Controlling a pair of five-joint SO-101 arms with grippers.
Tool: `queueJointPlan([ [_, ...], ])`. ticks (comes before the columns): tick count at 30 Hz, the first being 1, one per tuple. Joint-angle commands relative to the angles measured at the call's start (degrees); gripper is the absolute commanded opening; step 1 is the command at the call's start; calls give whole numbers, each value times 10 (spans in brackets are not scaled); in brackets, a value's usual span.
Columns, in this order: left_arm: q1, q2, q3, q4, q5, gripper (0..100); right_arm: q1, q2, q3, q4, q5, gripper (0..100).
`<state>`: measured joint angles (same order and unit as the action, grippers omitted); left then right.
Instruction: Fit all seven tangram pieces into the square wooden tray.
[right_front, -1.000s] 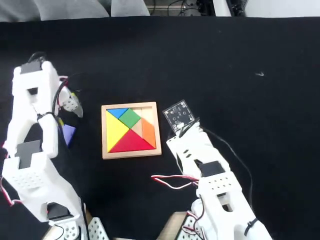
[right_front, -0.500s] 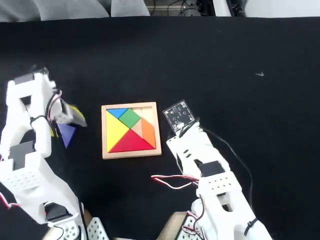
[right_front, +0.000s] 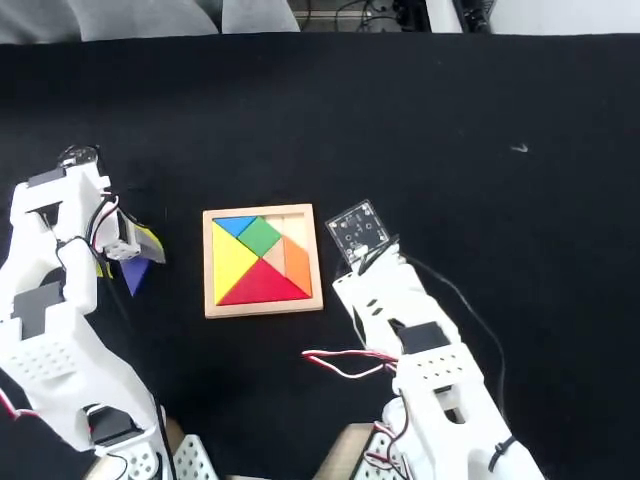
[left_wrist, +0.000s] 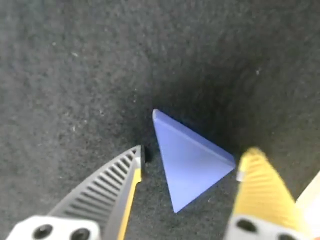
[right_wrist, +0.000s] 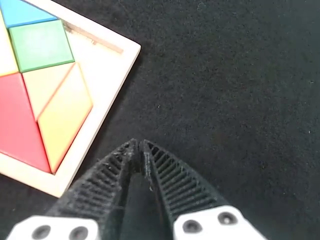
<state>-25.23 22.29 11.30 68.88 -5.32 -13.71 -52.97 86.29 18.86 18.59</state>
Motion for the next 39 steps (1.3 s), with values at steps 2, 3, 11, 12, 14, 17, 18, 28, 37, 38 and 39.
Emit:
queueJointPlan([
  [2, 5, 2, -19, 10, 1, 216, -9, -15, -5, -12, -1, 15],
  [3, 5, 2, -20, 12, 3, 214, -9, -15, -5, -12, -1, 15],
  [11, 28, -12, -17, 23, 34, 209, -9, -15, -5, -12, -1, 15],
  [12, 36, -26, -20, 34, 43, 209, -9, -15, -5, -12, -1, 15],
  [14, 62, -64, -20, 53, 56, 209, -9, -15, -5, -12, -1, 15],
  [17, 93, -132, -15, 62, 81, 209, -9, -15, -5, -12, -1, 15],
  [18, 99, -152, -15, 64, 92, 209, -9, -15, -5, -12, -1, 15],
  [28, 216, -277, -22, 115, 182, 209, 13, -16, -15, -9, -1, 12],
  [37, 369, -278, -15, 19, 362, 209, 151, -17, -44, -12, -68, 12],
  [38, 376, -278, -12, 6, 394, 209, 167, -17, -48, -12, -81, 12],
  [39, 382, -278, -4, -8, 430, 211, 182, -17, -51, -13, -92, 12],
])
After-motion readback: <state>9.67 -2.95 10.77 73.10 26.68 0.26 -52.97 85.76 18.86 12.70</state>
